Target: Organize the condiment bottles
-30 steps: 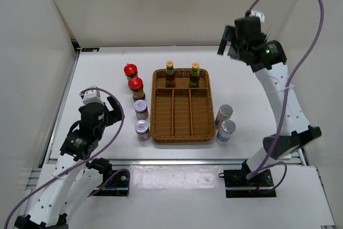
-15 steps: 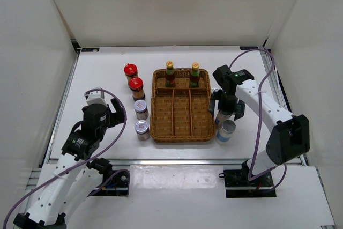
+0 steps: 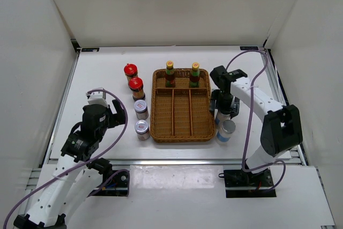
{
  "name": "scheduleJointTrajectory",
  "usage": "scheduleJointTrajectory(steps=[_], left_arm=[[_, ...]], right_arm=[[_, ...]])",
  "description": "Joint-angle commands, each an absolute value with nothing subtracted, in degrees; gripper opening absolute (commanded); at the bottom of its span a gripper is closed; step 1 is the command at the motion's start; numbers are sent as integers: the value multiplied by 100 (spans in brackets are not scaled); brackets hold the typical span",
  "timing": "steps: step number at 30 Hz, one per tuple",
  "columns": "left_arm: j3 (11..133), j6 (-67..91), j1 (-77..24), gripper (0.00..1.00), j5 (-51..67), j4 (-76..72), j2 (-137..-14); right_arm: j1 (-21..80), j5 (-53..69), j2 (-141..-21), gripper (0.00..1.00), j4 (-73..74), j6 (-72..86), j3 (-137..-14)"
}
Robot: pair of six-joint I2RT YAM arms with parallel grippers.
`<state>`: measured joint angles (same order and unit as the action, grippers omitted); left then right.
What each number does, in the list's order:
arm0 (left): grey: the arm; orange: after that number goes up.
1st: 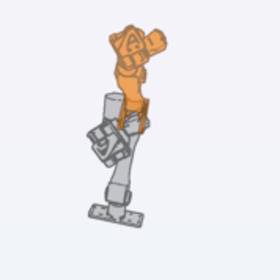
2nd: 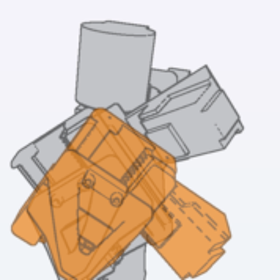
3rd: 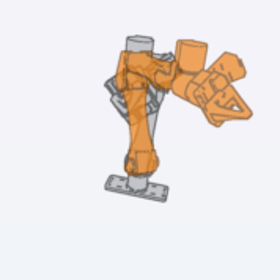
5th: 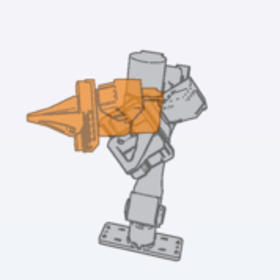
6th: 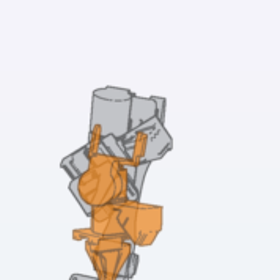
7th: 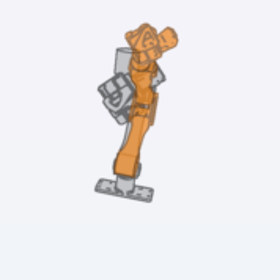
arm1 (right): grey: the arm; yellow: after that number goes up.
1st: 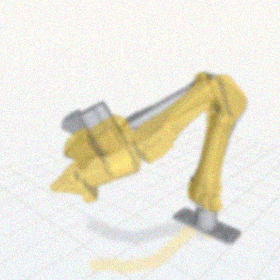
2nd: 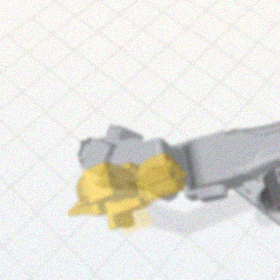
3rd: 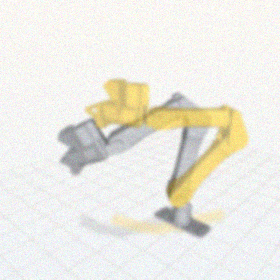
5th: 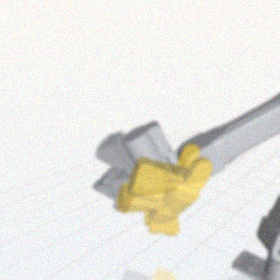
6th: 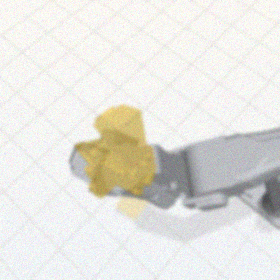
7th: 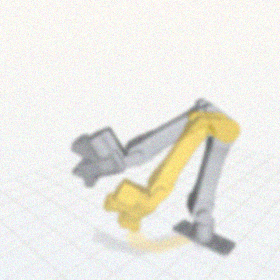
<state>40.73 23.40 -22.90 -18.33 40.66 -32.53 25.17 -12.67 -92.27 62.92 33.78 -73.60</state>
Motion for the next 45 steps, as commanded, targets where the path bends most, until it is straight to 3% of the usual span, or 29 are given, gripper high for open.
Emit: scheduleJointTrajectory(steps=[1,3,6,7,10,13,20,29,32,35,38,39,40,45], left_arm=[[4025,2232,-2312,100,-1696,3973,-3190],[4025,2311,-2312,100,-1818,3973,-3190],[4025,2416,-2312,100,-1872,3973,-3190],[4025,2417,-2312,100,-1942,3973,-3190],[3964,2566,-2312,100,-2074,3973,-3190],[3964,2628,-2312,100,-2074,3973,-3190],[3964,2751,-2312,100,-2074,3973,-3190],[3964,2751,-2312,100,-2127,3973,-3243],[3964,2751,-2312,100,-2127,3973,-3243],[3964,2751,-2312,100,-2127,3973,-3243],[3964,2751,-2312,100,-2127,3973,-3243],[3964,2751,-2312,100,-2127,3973,-3243],[3964,2751,-2312,100,-2127,3973,-3243],[3902,2751,-2312,100,-2127,3973,-3191]], right_arm=[[2435,-1432,-9246,73,6170,3393,-7550],[2435,-1520,-9185,65,6223,3393,-7550],[2435,-1836,-9062,46,6363,3393,-7682],[2435,-1915,-9009,33,6424,3393,-7786],[2435,-2178,-8895,12,6609,3393,-8190],[2487,-2346,-8754,0,6662,3340,-8726],[2855,-1952,-9114,0,6355,3050,-9789],[3085,-1170,-10150,0,5994,3059,-9958],[3085,-897,-10204,6,5758,3172,-9529],[3085,-747,-10265,22,5573,3234,-9264],[3138,-747,-10266,61,5634,3234,-9264],[3138,-834,-10266,86,5686,3182,-9333],[3138,-835,-10266,99,5687,3182,-9386],[3024,-1282,-10047,99,6476,3182,-10062]])
